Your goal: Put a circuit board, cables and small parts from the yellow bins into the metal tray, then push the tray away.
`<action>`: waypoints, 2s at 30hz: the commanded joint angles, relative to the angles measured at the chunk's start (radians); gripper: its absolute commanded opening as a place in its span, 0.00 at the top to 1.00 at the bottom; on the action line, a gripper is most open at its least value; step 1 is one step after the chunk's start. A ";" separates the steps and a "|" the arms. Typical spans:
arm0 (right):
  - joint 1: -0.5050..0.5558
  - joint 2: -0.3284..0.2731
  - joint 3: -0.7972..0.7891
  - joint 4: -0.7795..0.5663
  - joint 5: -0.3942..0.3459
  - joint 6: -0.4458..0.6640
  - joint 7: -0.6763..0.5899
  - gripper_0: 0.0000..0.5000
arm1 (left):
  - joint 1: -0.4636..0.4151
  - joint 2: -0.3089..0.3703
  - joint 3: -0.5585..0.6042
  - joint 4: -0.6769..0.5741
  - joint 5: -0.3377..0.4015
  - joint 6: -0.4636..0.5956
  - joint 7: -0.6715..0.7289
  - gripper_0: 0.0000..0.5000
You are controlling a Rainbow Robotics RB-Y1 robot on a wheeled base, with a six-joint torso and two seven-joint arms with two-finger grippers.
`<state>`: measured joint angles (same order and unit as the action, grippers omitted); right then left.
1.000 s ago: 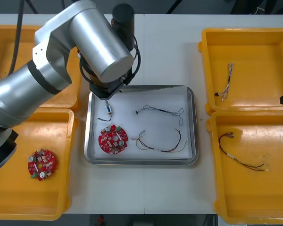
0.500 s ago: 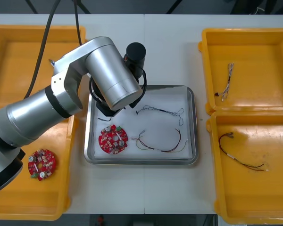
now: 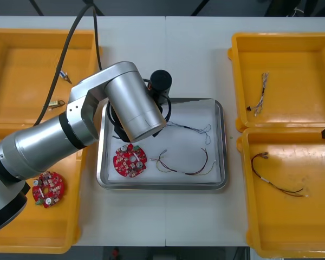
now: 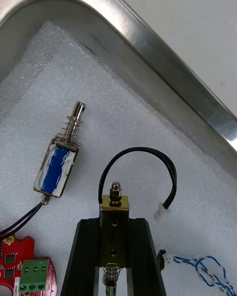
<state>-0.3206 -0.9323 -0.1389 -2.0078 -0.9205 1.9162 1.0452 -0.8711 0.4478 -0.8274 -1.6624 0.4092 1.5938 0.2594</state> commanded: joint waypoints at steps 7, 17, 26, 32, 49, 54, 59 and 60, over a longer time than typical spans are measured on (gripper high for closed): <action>0.075 0.013 -0.033 -0.140 0.018 0.004 -0.039 0.00 | 0.015 -0.044 -0.036 -0.010 -0.046 -0.018 0.069 0.66; 0.074 0.024 -0.033 -0.164 0.020 0.004 -0.037 0.00 | 0.004 -0.035 -0.038 -0.017 -0.059 -0.020 0.070 0.13; 0.060 0.024 -0.033 -0.164 0.014 0.004 -0.031 0.00 | -0.114 0.120 -0.006 -0.168 0.180 0.100 0.064 0.10; 0.034 0.024 -0.033 -0.164 -0.021 0.004 -0.030 0.00 | -0.189 0.319 0.122 -0.335 0.464 0.192 0.052 0.00; -0.129 0.027 0.091 -0.164 -0.159 0.004 -0.017 0.00 | -0.157 0.802 0.320 -0.376 0.887 0.147 -0.465 0.00; -0.213 0.036 0.189 -0.164 -0.175 0.004 -0.002 0.00 | -0.071 0.868 0.406 -0.303 0.925 0.124 -0.703 0.00; -0.293 0.082 0.277 -0.164 -0.184 0.004 0.019 0.00 | 0.047 0.959 0.459 -0.287 0.944 0.072 -0.879 0.00; -0.301 0.087 0.288 -0.164 -0.184 0.004 0.022 0.00 | 0.061 0.968 0.464 -0.287 0.944 0.066 -0.893 0.00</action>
<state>-0.5548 -0.8837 0.1058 -2.1484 -1.0919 1.9167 1.0454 -0.8733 1.3212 -0.4032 -1.9474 1.3428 1.6888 -0.5903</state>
